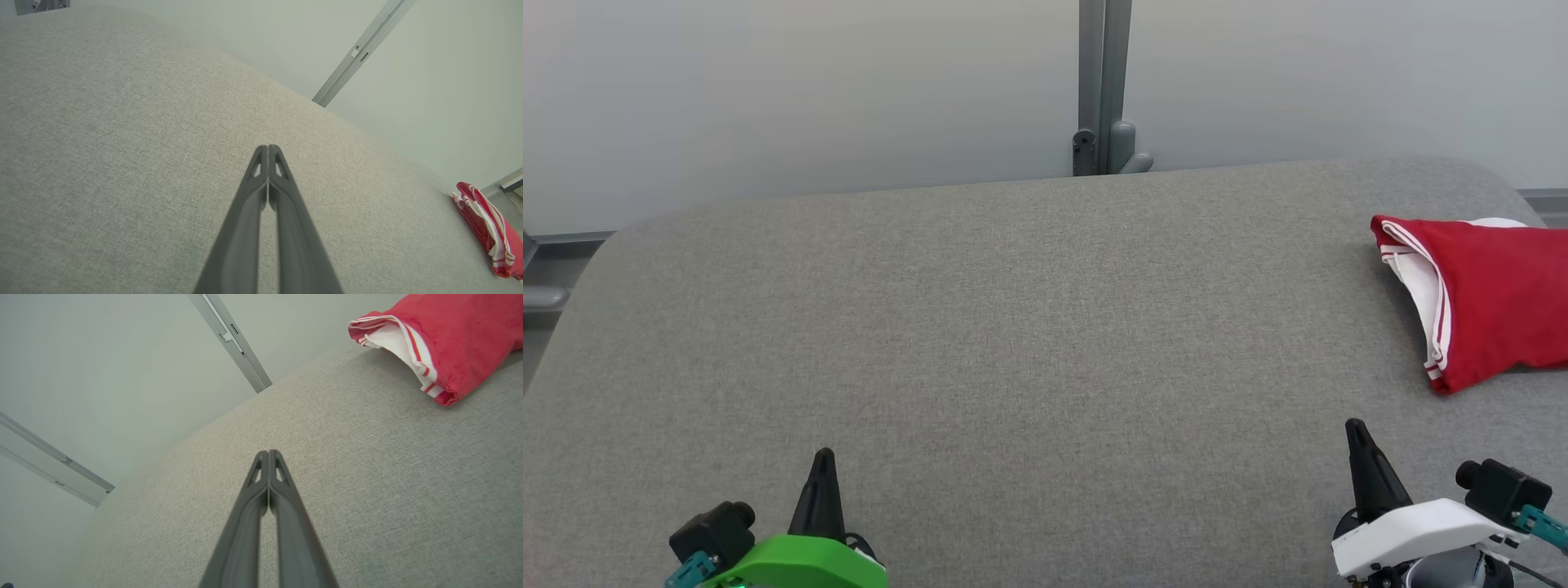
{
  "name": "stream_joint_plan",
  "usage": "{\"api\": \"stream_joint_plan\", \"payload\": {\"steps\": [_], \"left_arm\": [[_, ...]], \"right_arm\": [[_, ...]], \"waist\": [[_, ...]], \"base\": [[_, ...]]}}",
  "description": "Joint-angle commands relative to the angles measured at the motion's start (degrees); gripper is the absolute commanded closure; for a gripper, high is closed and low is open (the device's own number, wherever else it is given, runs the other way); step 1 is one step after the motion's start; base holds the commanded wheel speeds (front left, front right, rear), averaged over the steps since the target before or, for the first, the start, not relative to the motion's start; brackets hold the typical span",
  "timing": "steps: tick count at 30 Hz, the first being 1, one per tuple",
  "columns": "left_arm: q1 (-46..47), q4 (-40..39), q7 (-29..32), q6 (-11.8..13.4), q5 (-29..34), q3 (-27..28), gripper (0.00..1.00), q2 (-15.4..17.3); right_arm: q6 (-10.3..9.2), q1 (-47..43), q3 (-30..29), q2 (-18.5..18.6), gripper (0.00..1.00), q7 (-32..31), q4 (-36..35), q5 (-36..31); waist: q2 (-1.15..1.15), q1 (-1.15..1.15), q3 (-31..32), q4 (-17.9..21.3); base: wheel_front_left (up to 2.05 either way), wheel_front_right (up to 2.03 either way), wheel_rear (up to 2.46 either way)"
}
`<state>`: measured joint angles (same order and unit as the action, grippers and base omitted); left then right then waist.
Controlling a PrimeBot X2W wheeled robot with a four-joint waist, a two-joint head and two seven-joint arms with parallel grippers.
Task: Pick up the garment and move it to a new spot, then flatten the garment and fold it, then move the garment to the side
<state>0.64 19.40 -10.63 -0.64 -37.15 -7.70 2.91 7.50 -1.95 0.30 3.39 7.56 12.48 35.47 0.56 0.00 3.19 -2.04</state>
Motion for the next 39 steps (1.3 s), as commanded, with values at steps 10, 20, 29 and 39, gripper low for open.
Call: {"api": "stream_joint_plan", "payload": {"steps": [10, 20, 29, 39], "left_arm": [[2.99, -1.24, 1.52, -1.31, -9.14, 0.89, 1.0, 0.03], [4.03, -1.55, 3.01, -2.27, -17.04, 1.49, 1.0, 0.03], [4.86, -1.79, 4.23, -3.08, -23.63, 1.98, 1.0, 0.02], [5.63, -1.98, 5.36, -3.78, -29.65, 2.44, 1.0, 0.02]], "right_arm": [[0.0, 2.41, -2.22, 0.71, 1.0, -2.73, -0.41, 9.42], [0.0, 3.3, -4.17, 0.89, 1.0, -5.43, -0.13, 17.68], [0.0, 4.02, -5.84, 1.02, 1.0, -7.65, 0.08, 24.42], [0.0, 4.65, -7.43, 1.08, 1.0, -9.74, 0.31, 30.52]], "waist": [[-0.14, 0.0, -0.33, 0.2], [-0.19, 0.0, -0.7, 0.42], [-0.24, 0.0, -1.03, 0.62], [-0.28, 0.0, -1.37, 0.82]], "base": [[0.0, 0.0, 0.0], [0.0, 0.0, 0.0], [0.0, 0.0, 0.0], [0.0, 0.0, 0.0]]}}
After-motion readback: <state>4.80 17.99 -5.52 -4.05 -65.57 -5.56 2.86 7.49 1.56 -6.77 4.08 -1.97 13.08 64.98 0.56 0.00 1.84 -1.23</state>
